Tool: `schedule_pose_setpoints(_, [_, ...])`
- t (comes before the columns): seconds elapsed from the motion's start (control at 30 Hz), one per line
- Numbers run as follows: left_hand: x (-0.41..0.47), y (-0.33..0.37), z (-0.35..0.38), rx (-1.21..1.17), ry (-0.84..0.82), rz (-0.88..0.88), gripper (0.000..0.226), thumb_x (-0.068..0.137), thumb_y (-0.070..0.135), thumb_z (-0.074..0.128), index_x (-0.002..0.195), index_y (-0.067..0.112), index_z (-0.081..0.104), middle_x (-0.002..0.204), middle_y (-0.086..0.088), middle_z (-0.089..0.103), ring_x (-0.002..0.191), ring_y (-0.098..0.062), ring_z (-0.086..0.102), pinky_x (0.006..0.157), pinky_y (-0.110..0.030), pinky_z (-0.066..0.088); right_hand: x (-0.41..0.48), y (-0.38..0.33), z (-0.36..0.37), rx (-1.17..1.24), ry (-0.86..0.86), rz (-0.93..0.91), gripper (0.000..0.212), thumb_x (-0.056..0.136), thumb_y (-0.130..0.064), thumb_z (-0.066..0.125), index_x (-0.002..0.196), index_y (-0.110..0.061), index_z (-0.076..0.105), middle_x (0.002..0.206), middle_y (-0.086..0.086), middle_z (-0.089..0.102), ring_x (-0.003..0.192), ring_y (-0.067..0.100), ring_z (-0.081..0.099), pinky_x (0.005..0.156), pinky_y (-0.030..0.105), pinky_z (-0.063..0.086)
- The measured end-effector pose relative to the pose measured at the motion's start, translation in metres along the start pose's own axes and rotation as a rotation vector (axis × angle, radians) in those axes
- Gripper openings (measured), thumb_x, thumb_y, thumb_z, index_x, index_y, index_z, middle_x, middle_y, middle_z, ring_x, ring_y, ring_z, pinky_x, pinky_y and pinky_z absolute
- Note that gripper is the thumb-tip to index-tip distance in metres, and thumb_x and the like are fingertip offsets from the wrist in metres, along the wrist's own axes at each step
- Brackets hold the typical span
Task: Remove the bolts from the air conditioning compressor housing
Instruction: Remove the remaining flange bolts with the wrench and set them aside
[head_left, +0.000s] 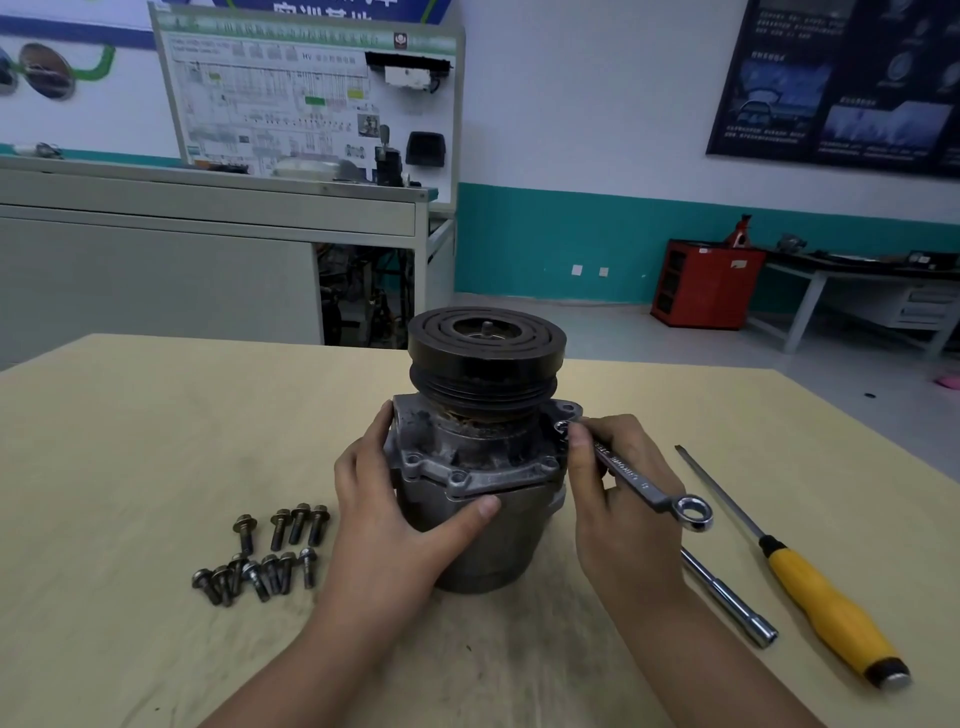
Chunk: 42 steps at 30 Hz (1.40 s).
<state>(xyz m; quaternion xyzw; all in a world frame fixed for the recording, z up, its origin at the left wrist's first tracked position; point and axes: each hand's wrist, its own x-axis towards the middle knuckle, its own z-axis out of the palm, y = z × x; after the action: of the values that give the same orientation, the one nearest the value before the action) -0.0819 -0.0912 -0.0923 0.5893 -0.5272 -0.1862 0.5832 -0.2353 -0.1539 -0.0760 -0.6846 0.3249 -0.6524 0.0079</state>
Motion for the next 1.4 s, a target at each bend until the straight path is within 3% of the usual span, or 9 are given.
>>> schedule_pose_setpoints(0.23, [0.000,0.001,-0.001,0.004,-0.005,-0.012,0.112,0.049,0.069,0.073,0.143,0.043,0.019,0.130,0.017,0.027,0.125,-0.003,0.039,0.110,-0.036,0.036,0.002,-0.007,0.000,0.125,0.014,0.224,0.017,0.093,-0.019,0.049,0.076,-0.018,0.052,0.060,-0.012,0.050,0.059,-0.005,0.050,0.053,0.003,0.033])
schedule_pose_setpoints(0.4, [0.000,0.000,-0.001,0.001,-0.013,-0.020,0.109,0.043,0.071,0.065,0.139,0.050,0.017,0.127,0.022,0.025,0.125,-0.004,0.039,0.109,-0.037,0.036,0.007,-0.004,-0.002,0.257,0.038,0.432,0.027,0.097,-0.014,0.047,0.071,-0.013,0.054,0.057,0.007,0.050,0.053,0.004,0.045,0.049,0.015,0.034])
schedule_pose_setpoints(0.57, [0.000,-0.001,-0.001,-0.007,-0.018,-0.014,0.104,0.044,0.070,0.066,0.134,0.054,0.015,0.129,0.020,0.026,0.126,-0.005,0.039,0.109,-0.039,0.037,0.014,0.003,-0.001,0.325,0.048,0.581,0.031,0.098,-0.013,0.042,0.071,-0.013,0.058,0.049,-0.006,0.054,0.048,0.000,0.047,0.050,0.010,0.038])
schedule_pose_setpoints(0.7, [0.000,-0.001,0.000,-0.004,-0.013,0.002,0.096,0.053,0.072,0.071,0.129,0.059,0.014,0.128,0.020,0.026,0.124,-0.002,0.039,0.108,-0.033,0.036,0.020,0.010,0.001,0.465,0.026,0.787,0.037,0.098,-0.014,0.040,0.067,-0.012,0.058,0.047,-0.005,0.051,0.046,0.004,0.045,0.053,0.023,0.038])
schedule_pose_setpoints(0.93, [0.001,-0.003,0.000,-0.006,-0.011,0.013,0.102,0.045,0.070,0.067,0.131,0.057,0.014,0.128,0.021,0.025,0.127,-0.003,0.037,0.109,-0.034,0.035,0.034,0.021,0.005,0.564,-0.120,0.949,0.041,0.096,-0.015,0.041,0.058,-0.012,0.055,0.043,-0.002,0.045,0.043,0.010,0.038,0.049,0.026,0.032])
schedule_pose_setpoints(1.0, [0.002,-0.004,0.000,-0.001,-0.003,0.016,0.105,0.051,0.071,0.075,0.135,0.053,0.015,0.128,0.022,0.025,0.126,-0.002,0.037,0.109,-0.034,0.036,0.040,0.023,0.008,0.576,-0.184,0.972,0.038,0.097,-0.017,0.041,0.060,-0.012,0.050,0.042,-0.004,0.037,0.043,0.011,0.031,0.047,0.024,0.027])
schedule_pose_setpoints(1.17, [0.002,-0.006,0.001,0.014,0.006,0.036,0.101,0.053,0.064,0.074,0.133,0.055,0.013,0.120,0.029,0.026,0.118,0.006,0.036,0.104,-0.025,0.033,0.049,0.027,0.005,0.583,-0.285,0.968,0.039,0.098,-0.025,0.049,0.061,-0.013,0.051,0.044,-0.005,0.031,0.042,0.009,0.024,0.041,0.020,0.022])
schedule_pose_setpoints(1.3, [0.003,-0.004,0.000,-0.002,-0.004,0.019,0.107,0.044,0.074,0.064,0.135,0.054,0.012,0.119,0.029,0.023,0.110,0.024,0.032,0.101,-0.021,0.030,0.052,0.021,-0.001,0.777,-0.154,1.069,0.030,0.098,-0.024,0.050,0.072,-0.011,0.055,0.045,-0.006,0.040,0.039,0.006,0.034,0.039,0.016,0.030])
schedule_pose_setpoints(1.4, [0.003,-0.004,0.000,0.000,-0.003,0.007,0.112,0.043,0.073,0.062,0.141,0.049,0.014,0.121,0.028,0.022,0.107,0.021,0.033,0.101,-0.022,0.030,0.051,0.014,-0.008,0.761,-0.020,1.009,0.027,0.095,-0.021,0.056,0.070,-0.011,0.058,0.046,-0.005,0.050,0.041,0.005,0.043,0.041,0.015,0.037])
